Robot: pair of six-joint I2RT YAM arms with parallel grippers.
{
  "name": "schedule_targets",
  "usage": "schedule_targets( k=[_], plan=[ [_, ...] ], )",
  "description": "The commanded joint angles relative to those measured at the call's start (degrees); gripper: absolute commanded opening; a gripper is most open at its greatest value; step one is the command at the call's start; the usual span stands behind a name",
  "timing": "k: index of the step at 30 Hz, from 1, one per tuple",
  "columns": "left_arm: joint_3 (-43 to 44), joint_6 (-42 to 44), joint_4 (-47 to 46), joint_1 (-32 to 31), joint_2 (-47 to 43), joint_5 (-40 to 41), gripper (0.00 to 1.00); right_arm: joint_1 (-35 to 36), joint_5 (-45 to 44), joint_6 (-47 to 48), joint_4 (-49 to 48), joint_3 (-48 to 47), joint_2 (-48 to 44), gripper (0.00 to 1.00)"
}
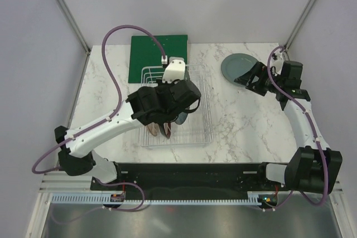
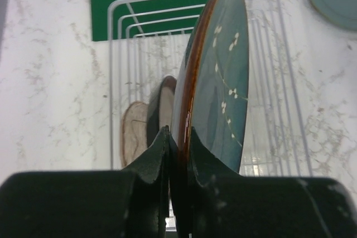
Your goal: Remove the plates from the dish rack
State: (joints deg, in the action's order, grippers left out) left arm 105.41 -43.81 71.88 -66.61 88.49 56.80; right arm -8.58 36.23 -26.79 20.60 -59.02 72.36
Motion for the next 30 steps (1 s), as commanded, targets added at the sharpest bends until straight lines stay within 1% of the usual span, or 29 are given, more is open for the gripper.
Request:
schedule_targets(
  k=[1,2,7,9,12,14,17,18,23,24,26,27,30],
  plan=[
    [-11.33,15.76,-31.48,-0.28,-11.11,-7.21,0.02,1.37,12.54,-5.9,-13.46,2.86,-1.87,0.91],
    [-16.23,17.25,-40.06,-0.28,-12.71,-8.88,0.02,1.63,13.25,-7.56,-14.79,3.91,-2.22,0.91],
    [-19.88,20.17,-48.22,0.51,-14.75,-15.21,0.02,3.65,15.19,-9.16,-17.61,5.15,-2.66,0.92],
    [-22.87,20.26,-53.82,0.78,-16.15,-17.32,0.02,4.7,15.19,-8.99,-17.79,5.76,-2.49,0.92],
    [-26.3,20.08,-59.46,1.92,-17.64,-19.43,0.02,5.85,15.89,-8.64,-18.31,6.73,-2.48,0.92],
    [-27.09,19.65,-59.92,2.88,-17.56,-19.88,0.02,6.38,16.24,-8.2,-18.49,7.43,-2.57,0.92],
    [-28.23,17.28,-60.54,6.13,-17.65,-22.25,0.02,6.73,16.5,-7.49,-19.19,8.31,-3.36,0.92],
    [-28.67,15.27,-60.71,8.66,-17.82,-25.04,0.02,6.73,16.42,-7.4,-19.37,8.4,-3.45,0.92],
    [-32.54,11.3,-63.78,15.71,-17.91,-31.56,0.02,6.82,16.42,-6.26,-19.72,9.1,-3.1,0.91],
    [-33.24,9.99,-64.49,17.81,-17.91,-34.35,0.02,6.82,16.07,-6.17,-19.81,9.36,-3.1,0.91],
    [-35.7,8.92,-68.33,19.58,-18.18,-37.53,0.02,6.82,16.15,-6.35,-20.51,10.24,-3.01,0.91],
    [-36.32,7.53,-69.32,21.33,-18.09,-41.46,0.02,6.82,16.33,-6.7,-21.82,10.33,-2.84,0.91],
    [-38.6,4.89,-75.02,23.45,-16.95,-48.34,0.02,6.82,16.16,-6.61,-22.71,10.86,-2.14,0.91]
  ],
)
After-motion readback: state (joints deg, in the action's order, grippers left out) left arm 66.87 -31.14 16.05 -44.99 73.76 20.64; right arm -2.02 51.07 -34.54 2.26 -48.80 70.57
